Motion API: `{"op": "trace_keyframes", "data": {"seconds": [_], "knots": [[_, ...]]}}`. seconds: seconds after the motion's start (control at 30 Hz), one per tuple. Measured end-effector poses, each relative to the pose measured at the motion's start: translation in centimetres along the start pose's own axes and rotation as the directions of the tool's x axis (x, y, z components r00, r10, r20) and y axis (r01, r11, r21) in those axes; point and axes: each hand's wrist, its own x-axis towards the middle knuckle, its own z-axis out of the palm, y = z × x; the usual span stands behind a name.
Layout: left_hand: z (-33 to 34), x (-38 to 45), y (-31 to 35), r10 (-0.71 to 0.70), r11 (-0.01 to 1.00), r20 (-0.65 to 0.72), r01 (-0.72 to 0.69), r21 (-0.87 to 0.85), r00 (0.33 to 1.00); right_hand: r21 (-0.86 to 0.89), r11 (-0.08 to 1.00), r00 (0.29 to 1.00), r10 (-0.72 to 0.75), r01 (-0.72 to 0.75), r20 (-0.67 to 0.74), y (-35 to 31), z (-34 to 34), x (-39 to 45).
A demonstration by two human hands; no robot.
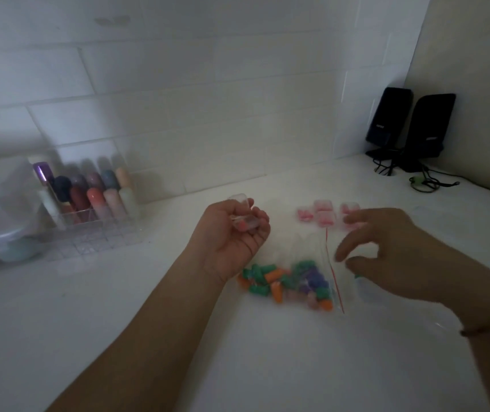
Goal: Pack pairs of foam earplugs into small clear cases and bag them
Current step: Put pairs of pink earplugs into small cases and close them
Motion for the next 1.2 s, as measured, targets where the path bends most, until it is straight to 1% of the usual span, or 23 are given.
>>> {"op": "trace_keyframes", "data": {"seconds": [0.03,0.1,0.17,0.3,0.47,0.63,0.7,0.77,0.83,0.93,1.0,1.13,1.2], "knots": [[-0.2,0.2,0.0,0.011,1.000,-0.032,-0.011,0.001,0.999,0.004,0.999,0.998,-0.052,0.052,0.031,-0.1,0.5,0.1],[-0.1,0.4,-0.3,0.028,0.999,-0.071,-0.027,0.019,0.997,0.002,0.986,0.986,-0.166,0.166,-0.001,-0.6,1.2,0.2],[0.1,0.4,-0.4,0.042,0.999,-0.095,-0.039,0.034,0.995,-0.016,0.982,0.981,-0.189,0.188,-0.037,-1.3,1.7,0.4],[0.0,0.6,-0.6,0.036,0.999,-0.087,-0.033,0.032,0.996,-0.105,0.977,0.983,-0.184,0.186,0.025,-2.4,3.4,0.5],[0.0,0.4,-0.8,0.038,0.998,-0.052,-0.035,0.043,0.998,-0.150,0.981,0.991,-0.131,0.124,-0.033,-3.3,5.0,1.2],[0.2,0.0,-0.4,0.001,0.999,-0.018,-0.001,0.044,1.000,-0.050,0.996,0.986,-0.082,0.075,-0.145,-3.3,5.6,1.8],[0.2,-0.1,-0.4,0.000,0.999,-0.003,0.000,0.049,1.000,-0.055,0.997,0.993,-0.052,0.047,-0.105,-3.4,5.4,1.6],[0.4,-0.3,-0.5,0.004,0.998,0.010,-0.005,0.065,1.000,-0.036,0.999,1.000,-0.020,0.020,-0.011,-3.8,5.2,1.5],[0.4,-0.4,-0.6,-0.004,0.996,0.029,0.002,0.087,1.000,0.004,1.000,1.000,0.006,-0.006,0.012,-4.2,5.3,1.4],[0.6,-0.6,-0.6,-0.021,0.992,0.054,0.015,0.122,0.998,0.029,0.999,0.997,0.034,-0.032,-0.072,-4.1,5.6,1.6],[0.7,-0.7,-0.5,-0.027,0.990,0.048,0.020,0.137,0.998,0.046,0.997,0.993,0.063,-0.059,-0.104,-4.0,5.5,1.5],[0.7,-0.6,-0.5,-0.032,0.981,0.012,0.029,0.192,0.999,-0.048,0.989,0.978,0.133,-0.142,-0.161,-3.7,3.5,0.8],[0.7,-0.6,-0.5,-0.032,0.976,-0.003,0.032,0.213,0.999,-0.066,0.982,0.972,0.166,-0.179,-0.165,-3.3,2.0,0.3]]}}
